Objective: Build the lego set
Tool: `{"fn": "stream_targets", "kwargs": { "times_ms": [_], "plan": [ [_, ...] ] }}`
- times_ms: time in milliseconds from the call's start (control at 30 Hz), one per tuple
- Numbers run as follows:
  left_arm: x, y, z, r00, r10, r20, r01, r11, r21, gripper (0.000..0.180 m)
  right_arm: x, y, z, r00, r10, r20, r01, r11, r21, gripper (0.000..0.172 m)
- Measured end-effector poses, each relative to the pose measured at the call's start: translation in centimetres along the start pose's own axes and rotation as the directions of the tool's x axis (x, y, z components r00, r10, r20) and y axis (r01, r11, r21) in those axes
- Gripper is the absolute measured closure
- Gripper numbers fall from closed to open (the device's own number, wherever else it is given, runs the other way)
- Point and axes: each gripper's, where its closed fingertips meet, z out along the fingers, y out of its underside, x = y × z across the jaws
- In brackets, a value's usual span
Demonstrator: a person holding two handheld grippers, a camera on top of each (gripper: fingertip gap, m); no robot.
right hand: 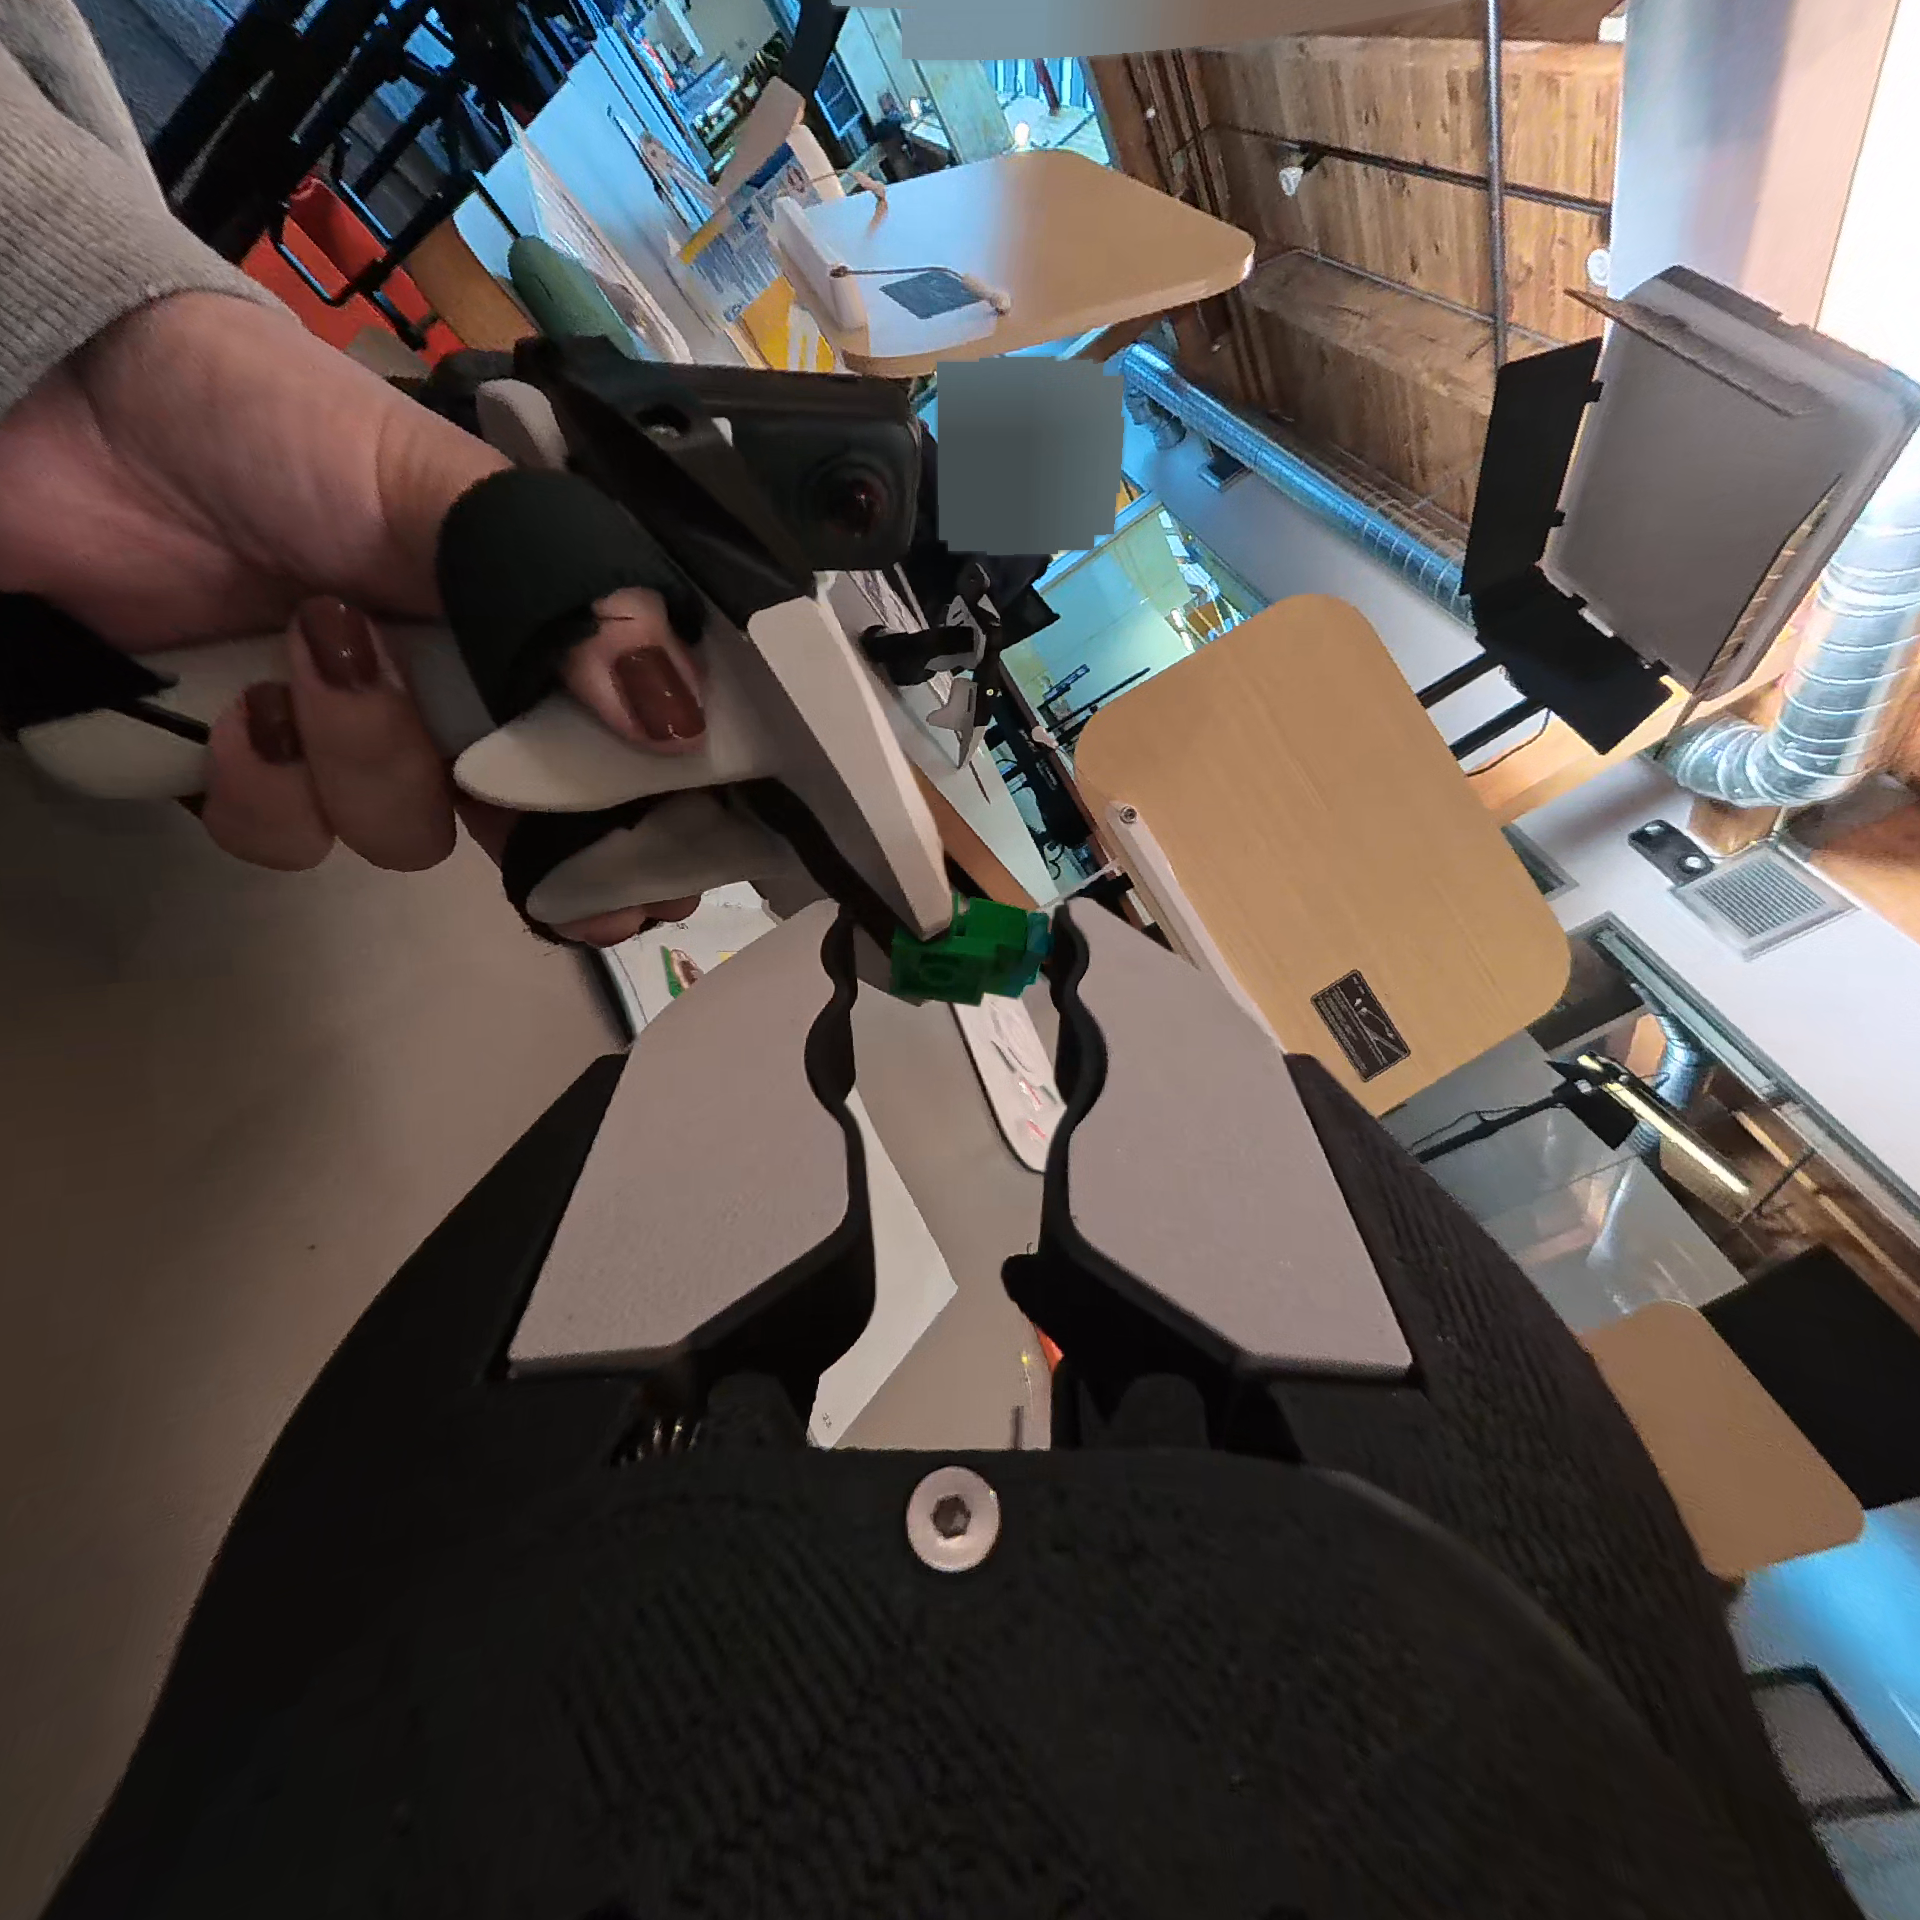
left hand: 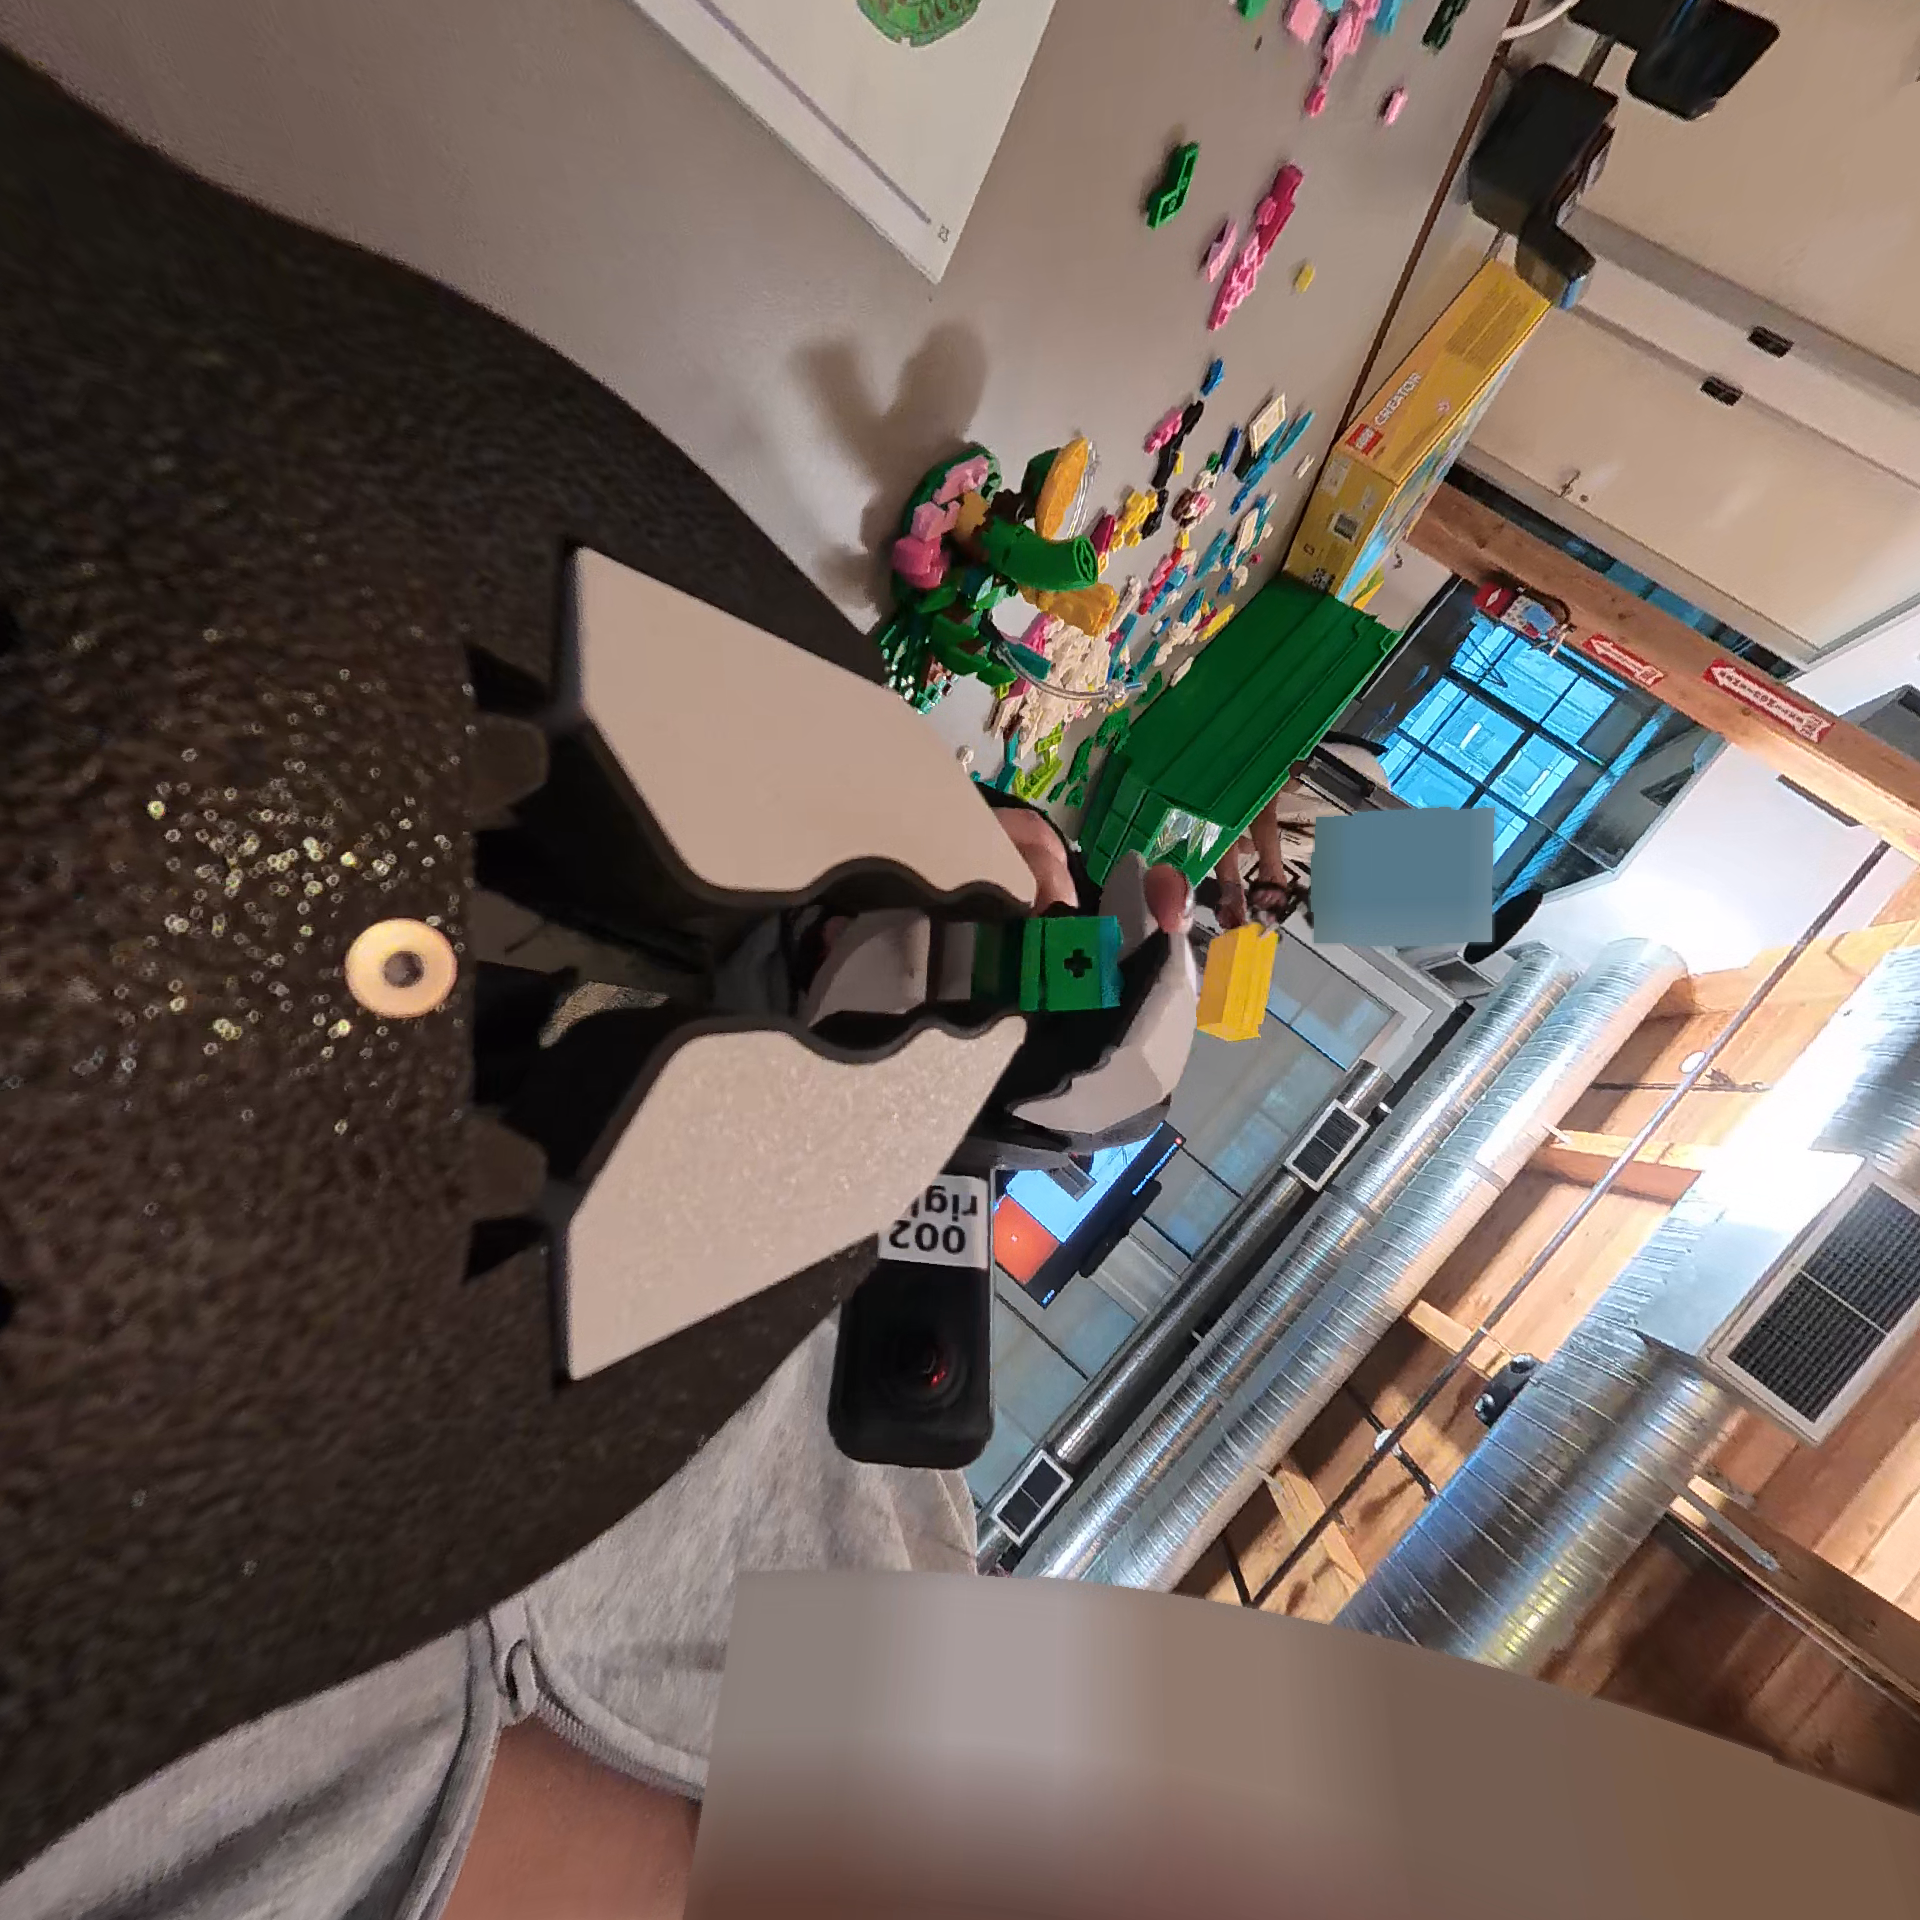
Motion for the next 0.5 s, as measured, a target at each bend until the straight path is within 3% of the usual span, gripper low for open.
{"fn": "stream_targets", "kwargs": {
  "times_ms": [500],
  "plan": [
    [-0.94, 0.46, -0.48, 0.998, 0.017, 0.054, -0.015, 1.000, -0.026, 0.165, -0.86, 0.27, 0.19, 0.999, -0.005, 0.034, 0.006, 1.000, -0.010, 0.146]
  ]
}}
